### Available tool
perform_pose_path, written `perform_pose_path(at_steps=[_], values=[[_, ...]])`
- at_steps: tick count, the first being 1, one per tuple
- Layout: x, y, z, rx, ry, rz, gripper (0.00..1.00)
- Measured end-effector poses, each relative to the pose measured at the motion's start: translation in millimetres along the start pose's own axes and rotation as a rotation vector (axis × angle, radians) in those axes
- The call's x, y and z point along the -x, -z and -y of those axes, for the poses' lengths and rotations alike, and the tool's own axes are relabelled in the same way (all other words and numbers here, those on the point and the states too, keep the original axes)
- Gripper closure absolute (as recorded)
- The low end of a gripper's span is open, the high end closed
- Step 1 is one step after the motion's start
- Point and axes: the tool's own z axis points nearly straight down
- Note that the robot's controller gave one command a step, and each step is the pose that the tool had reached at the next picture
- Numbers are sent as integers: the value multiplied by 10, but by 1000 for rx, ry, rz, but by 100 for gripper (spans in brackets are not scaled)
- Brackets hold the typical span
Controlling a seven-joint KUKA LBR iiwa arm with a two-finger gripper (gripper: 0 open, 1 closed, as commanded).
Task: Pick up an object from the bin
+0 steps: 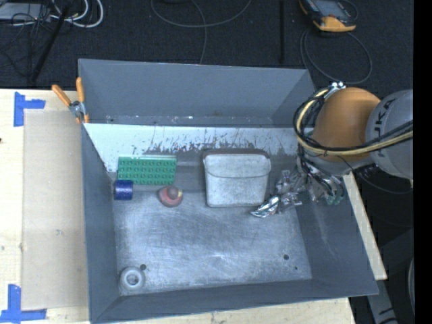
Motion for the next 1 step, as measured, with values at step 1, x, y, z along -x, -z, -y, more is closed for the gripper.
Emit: perform_pose_path(at_steps=[1], values=[[-105, 1333, 22, -3, 69, 8, 100]])
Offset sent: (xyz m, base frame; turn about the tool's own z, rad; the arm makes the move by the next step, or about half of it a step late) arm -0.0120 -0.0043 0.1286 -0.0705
